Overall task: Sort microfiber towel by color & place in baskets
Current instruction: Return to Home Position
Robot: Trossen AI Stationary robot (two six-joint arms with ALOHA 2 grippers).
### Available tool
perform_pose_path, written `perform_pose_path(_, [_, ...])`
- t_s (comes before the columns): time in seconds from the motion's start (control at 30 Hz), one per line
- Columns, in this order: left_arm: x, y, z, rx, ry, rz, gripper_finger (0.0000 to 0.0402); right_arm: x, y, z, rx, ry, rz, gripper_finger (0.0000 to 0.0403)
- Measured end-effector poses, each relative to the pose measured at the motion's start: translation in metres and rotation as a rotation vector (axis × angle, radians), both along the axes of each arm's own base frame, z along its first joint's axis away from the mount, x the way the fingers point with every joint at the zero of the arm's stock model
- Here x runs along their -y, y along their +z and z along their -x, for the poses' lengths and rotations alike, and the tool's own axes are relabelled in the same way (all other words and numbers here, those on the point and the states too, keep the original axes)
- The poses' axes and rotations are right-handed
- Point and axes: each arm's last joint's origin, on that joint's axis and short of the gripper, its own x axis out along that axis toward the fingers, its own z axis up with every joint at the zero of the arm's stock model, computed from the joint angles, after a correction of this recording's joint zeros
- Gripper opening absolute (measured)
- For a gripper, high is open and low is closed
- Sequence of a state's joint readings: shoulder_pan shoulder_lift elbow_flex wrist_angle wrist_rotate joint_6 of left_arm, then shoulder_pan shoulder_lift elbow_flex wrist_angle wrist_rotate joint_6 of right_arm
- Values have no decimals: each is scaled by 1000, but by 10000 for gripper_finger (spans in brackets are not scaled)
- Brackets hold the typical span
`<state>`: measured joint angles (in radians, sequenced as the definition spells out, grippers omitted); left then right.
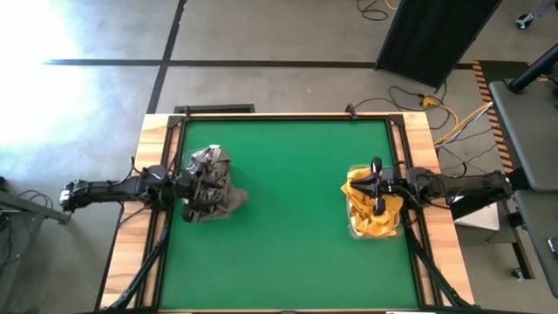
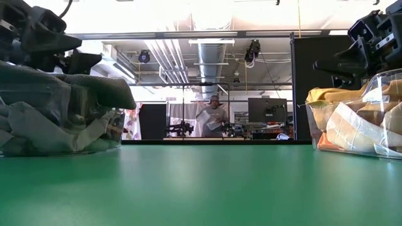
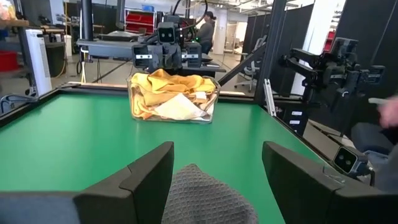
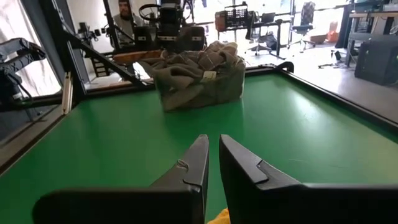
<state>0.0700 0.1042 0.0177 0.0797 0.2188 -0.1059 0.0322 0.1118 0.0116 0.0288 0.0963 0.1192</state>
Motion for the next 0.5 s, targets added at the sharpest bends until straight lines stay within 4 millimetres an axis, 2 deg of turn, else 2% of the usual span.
perform_pose_path(0.5, [0,-3,-2,-34,0,2,231,0,0,0,-2,0,0,29])
